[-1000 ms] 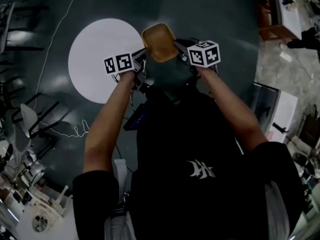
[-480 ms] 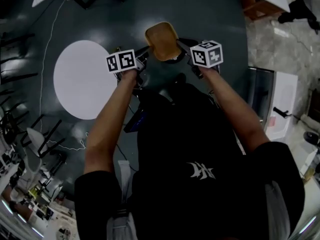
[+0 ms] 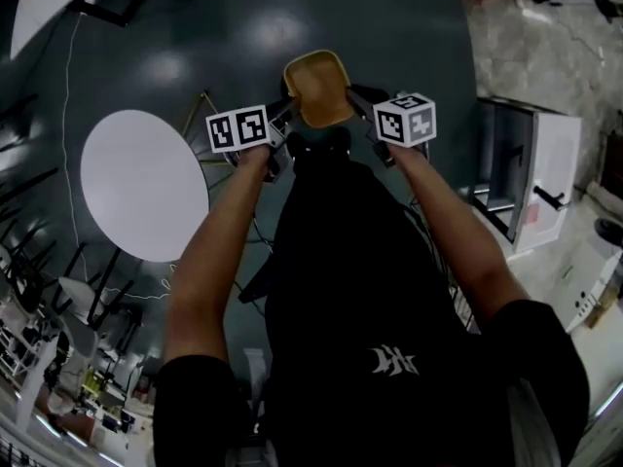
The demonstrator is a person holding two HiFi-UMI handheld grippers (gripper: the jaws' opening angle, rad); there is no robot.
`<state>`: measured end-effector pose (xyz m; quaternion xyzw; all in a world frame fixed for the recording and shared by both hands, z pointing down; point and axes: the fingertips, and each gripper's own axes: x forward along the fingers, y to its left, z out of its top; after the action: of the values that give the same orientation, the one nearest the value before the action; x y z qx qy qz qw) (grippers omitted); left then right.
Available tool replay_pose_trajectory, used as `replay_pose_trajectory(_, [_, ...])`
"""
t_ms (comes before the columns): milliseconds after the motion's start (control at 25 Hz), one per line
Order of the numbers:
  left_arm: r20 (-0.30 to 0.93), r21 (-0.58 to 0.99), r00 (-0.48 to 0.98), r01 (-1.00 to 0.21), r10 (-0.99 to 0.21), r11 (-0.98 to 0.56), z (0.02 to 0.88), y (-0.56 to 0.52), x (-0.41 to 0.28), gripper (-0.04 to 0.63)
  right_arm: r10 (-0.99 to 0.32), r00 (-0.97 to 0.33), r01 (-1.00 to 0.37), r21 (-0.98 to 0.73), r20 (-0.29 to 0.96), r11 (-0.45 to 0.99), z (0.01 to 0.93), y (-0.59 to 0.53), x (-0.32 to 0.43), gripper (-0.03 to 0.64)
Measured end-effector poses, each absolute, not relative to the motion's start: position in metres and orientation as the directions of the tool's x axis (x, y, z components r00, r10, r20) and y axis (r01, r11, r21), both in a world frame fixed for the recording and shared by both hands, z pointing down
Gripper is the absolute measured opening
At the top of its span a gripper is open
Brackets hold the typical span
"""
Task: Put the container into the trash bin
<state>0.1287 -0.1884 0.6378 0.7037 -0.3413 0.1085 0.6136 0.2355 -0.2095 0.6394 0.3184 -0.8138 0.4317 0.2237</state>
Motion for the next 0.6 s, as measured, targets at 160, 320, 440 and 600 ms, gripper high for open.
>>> replay_pose_trajectory(160, [0.604, 0.776, 0.733, -0.63, -0.314, 0.021, 0.679, -0.188, 0.129, 0.023, -0.297, -0.695, -0.711, -0.568, 0.655, 0.413, 0.673, -0.212, 0.236, 0.049])
replay_pose_trajectory(320, [0.62, 0.77, 0.725, -0.635, -0.301, 0.058, 0.714, -0.193, 0.121, 0.021, -0.279, -0.691, -0.716, -0.578, 0.667, 0.391, 0.706, -0.216, 0.228, 0.049])
replay_pose_trajectory(440, [0.631, 0.765, 0.719, -0.638, -0.291, 0.084, 0.741, -0.196, 0.113, 0.021, -0.259, -0.69, -0.716, -0.586, 0.676, 0.379, 0.735, -0.217, 0.219, 0.049])
replay_pose_trajectory(600, [0.647, 0.754, 0.71, -0.651, -0.28, 0.09, 0.771, -0.199, 0.11, 0.02, -0.249, -0.683, -0.725, -0.595, 0.687, 0.347, 0.77, -0.214, 0.218, 0.049])
